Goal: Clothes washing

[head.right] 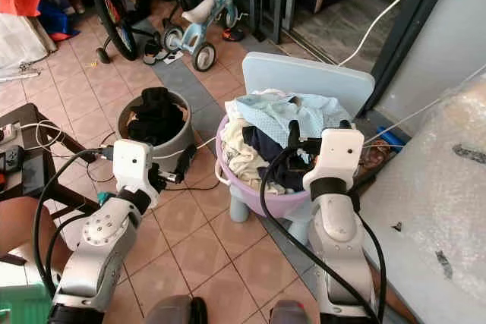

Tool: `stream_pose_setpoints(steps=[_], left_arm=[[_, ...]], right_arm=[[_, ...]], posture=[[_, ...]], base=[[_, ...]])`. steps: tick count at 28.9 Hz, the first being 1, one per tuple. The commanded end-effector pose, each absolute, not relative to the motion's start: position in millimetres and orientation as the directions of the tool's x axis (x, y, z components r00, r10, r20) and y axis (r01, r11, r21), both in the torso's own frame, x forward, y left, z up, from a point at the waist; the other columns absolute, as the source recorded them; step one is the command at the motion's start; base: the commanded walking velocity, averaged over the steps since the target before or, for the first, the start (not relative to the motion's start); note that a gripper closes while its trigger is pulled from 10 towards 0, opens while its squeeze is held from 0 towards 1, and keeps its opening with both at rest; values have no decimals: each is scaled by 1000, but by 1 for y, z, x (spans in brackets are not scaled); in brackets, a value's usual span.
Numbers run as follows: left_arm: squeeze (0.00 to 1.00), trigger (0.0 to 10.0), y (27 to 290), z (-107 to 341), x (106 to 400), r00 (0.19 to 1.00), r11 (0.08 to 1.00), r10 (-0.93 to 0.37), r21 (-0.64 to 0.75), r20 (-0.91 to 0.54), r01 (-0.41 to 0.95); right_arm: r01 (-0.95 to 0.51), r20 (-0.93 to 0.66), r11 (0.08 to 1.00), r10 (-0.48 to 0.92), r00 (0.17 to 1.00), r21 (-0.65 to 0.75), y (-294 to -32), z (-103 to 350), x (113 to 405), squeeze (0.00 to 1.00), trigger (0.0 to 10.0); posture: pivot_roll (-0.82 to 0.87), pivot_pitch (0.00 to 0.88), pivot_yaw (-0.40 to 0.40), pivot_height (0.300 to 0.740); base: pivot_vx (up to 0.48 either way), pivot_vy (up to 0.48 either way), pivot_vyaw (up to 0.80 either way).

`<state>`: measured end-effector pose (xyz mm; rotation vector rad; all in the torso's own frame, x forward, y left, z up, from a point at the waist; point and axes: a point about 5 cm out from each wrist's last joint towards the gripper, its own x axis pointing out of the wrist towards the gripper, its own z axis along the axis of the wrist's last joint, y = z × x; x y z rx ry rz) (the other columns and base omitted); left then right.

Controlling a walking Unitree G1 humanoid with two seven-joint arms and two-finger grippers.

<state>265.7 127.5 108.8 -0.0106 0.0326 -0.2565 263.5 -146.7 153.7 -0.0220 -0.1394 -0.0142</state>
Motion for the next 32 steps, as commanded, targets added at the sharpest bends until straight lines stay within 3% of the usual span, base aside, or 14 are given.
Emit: stream_pose_setpoints(steps=[1,7,19,32], left_arm=[[0,10000,118,108,265,959,959,-282,-27,-27,281],[0,10000,119,105,263,959,960,-279,-35,-39,278],[0,10000,124,100,263,977,980,-201,-7,-78,201],[0,10000,126,96,259,969,977,-209,6,-130,212]], right_arm=[[42,107,999,-39,993,-23,-156,147,261,0,10000],[45,105,998,-41,994,-34,-157,146,259,0,10000],[27,76,999,-24,997,-37,-158,139,255,0,10000],[-21,25,999,22,999,-40,-150,133,258,0,10000]], posture=[[-106,165,81,740],[-113,165,82,740],[-106,167,83,740],[-95,181,87,740]], base=[[424,0,-619],[464,0,-451],[0,0,0],[0,0,123]])
